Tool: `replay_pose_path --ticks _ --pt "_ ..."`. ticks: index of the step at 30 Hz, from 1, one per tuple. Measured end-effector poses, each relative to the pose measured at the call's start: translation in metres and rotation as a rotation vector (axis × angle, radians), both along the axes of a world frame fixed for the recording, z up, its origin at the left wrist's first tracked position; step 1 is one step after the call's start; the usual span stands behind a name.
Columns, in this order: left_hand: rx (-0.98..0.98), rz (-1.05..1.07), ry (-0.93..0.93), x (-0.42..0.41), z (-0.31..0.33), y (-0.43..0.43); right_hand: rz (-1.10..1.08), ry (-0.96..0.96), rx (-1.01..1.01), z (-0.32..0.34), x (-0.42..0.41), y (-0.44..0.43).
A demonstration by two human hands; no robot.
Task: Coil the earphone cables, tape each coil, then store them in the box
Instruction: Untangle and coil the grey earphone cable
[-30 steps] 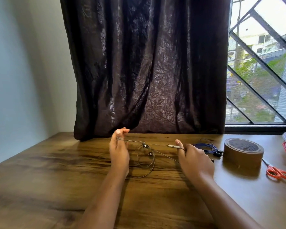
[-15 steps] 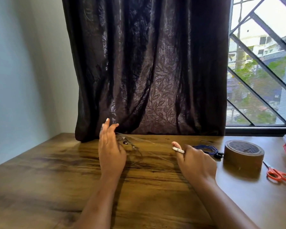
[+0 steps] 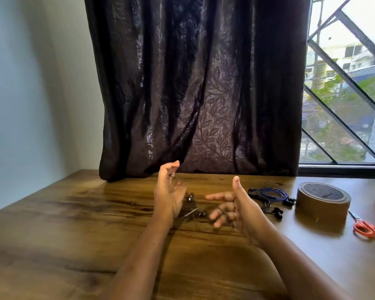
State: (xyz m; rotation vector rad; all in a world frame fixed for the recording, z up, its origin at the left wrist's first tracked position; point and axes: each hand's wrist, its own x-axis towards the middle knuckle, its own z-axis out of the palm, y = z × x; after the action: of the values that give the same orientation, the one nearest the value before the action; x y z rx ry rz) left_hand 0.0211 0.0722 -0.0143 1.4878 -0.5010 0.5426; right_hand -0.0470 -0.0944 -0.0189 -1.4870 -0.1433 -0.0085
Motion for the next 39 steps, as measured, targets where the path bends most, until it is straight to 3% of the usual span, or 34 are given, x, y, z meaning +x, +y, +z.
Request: replay_pose_path --ticks 1,3,5,6,11,17,21,25,29,31,36,39 --pt "0.017 -0.032 -0.02 -0.002 0.0 -0.003 -0.035 0.004 -0.046 -0.001 0.001 0.001" --pt "0.0 -0.116 -0.021 -0.005 0.0 -0.008 -0.155 -0.087 -0.379 -0.006 0.003 0.002" --pt "-0.132 -0.197 0.052 -0.01 0.004 -0.013 -0.256 -0.233 -0.712 -0.014 0.006 0.003" --pt "-0.23 -0.249 0.106 -0.013 0.006 -0.015 -0.283 -0.265 -0.77 -0.017 0.006 0.005" --pt "-0.618 -0.56 0.297 -0.024 0.019 -0.02 -0.398 -0.291 -0.643 -0.021 0.01 0.016" --pt "-0.638 -0.602 0.353 -0.025 0.022 -0.019 -0.299 -0.285 -0.348 -0.019 0.009 0.013" --pt "-0.49 -0.449 0.342 -0.017 0.021 -0.011 -0.233 -0.183 -0.105 -0.02 0.012 0.006" --pt "-0.033 -0.222 0.23 -0.006 0.01 -0.007 -0.214 -0.112 0.075 -0.019 0.014 0.004" --pt "0.416 -0.216 0.192 -0.003 -0.006 -0.009 -0.179 -0.12 0.102 -0.019 0.016 0.004" --pt "0.422 -0.241 0.215 0.0 -0.013 -0.008 -0.187 -0.135 0.07 -0.019 0.016 0.004" --pt "0.173 -0.374 0.267 0.0 -0.015 -0.01 -0.24 -0.21 -0.062 -0.021 0.015 0.001" --pt "0.189 -0.454 0.293 0.002 -0.016 -0.01 -0.265 -0.245 -0.122 -0.021 0.014 0.0"
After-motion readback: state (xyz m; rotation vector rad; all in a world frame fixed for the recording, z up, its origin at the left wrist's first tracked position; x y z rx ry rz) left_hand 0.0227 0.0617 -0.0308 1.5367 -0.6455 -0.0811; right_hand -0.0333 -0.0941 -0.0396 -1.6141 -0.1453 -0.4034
